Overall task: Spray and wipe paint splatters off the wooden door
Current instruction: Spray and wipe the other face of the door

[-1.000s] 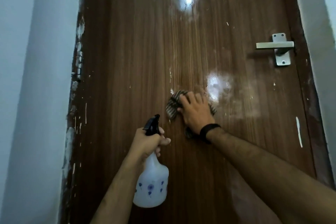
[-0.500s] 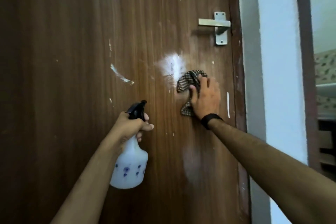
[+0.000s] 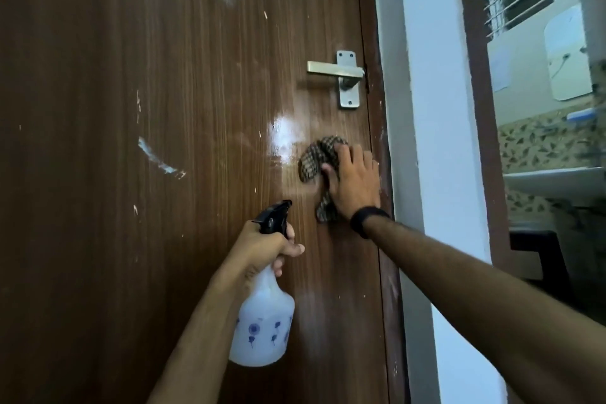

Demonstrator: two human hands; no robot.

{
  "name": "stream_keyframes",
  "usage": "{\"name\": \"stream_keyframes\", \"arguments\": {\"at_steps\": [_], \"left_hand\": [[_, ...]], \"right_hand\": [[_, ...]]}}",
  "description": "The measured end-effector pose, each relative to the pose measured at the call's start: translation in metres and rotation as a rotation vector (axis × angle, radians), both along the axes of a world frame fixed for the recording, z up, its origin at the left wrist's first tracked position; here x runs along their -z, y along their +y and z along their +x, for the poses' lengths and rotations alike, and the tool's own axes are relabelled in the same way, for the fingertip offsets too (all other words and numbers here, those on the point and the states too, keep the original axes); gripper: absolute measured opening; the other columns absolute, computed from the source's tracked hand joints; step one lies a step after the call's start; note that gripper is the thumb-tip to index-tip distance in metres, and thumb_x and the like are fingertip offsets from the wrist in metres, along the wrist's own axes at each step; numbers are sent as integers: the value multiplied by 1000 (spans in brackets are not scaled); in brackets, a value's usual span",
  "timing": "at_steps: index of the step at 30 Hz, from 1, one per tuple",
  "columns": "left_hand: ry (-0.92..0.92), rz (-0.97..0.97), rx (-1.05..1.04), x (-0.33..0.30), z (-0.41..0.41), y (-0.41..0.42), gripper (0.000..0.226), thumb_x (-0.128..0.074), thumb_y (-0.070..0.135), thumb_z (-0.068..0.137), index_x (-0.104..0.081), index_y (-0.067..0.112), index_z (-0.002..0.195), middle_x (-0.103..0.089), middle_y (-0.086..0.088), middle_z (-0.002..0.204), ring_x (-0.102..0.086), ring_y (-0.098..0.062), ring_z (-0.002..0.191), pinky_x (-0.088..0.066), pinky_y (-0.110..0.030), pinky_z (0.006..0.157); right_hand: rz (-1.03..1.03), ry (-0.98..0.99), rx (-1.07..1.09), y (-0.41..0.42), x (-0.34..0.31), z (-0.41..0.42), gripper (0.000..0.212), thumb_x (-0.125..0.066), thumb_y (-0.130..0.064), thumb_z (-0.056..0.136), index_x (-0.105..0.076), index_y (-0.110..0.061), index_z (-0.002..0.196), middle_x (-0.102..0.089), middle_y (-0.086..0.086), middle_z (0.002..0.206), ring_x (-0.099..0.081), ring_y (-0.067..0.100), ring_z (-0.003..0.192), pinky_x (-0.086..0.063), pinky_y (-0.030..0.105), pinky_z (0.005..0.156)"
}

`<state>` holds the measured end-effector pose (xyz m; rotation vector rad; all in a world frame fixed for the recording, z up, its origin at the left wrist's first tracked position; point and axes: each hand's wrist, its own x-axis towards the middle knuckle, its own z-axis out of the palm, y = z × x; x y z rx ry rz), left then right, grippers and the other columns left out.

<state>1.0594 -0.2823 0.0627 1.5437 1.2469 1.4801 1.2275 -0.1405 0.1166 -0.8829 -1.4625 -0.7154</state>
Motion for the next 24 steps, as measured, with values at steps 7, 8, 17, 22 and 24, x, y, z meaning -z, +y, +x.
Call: {"name": "stream_keyframes", "arguments": {"at_steps": [7, 8, 17, 22, 24], "left_hand": [[-81, 63, -26, -9, 5, 2, 21, -72, -9, 81, -65, 9, 90, -63, -3, 68, -42, -10, 41, -41, -24, 45], [-97, 69, -29, -9, 4, 1, 21, -72, -9, 80, -65, 8, 90, -62, -4, 70, -41, -10, 41, -40, -24, 45], [-103, 96, -30, -6, -7, 6, 20, -73, -8, 80, -66, 5, 95, -63, -6, 74, -44, -10, 42, -42, -26, 45], [-112, 95, -22, -8, -9, 10, 20, -73, -9, 81, -65, 6, 92, -61, -6, 73, -42, -11, 40, -40, -24, 44], [-105, 89, -26, -7, -6, 12, 21, -72, -10, 81, -63, 6, 91, -58, -11, 73, -40, -12, 38, -39, -24, 42]], "right_hand": [[183, -175, -60, 9, 5, -35, 37, -51, -35, 97, -47, -16, 128, -53, 9, 116, -43, 21, 101, -48, 42, 88], [228, -322, -57, 13, 11, -34, 39, -52, -35, 98, -48, -15, 131, -53, 9, 115, -43, 21, 101, -48, 42, 86], [33, 165, 82, 20, -47, -2, 39, -47, -43, 100, -51, -20, 130, -53, 10, 115, -49, 28, 103, -42, 47, 91], [126, -88, 27, 25, 49, -9, 43, -41, -43, 99, -47, -18, 133, -51, 10, 112, -46, 25, 94, -43, 41, 82], [164, -204, 26, 25, 94, -8, 43, -45, -42, 98, -47, -17, 133, -53, 10, 110, -46, 26, 93, -45, 42, 80]]}}
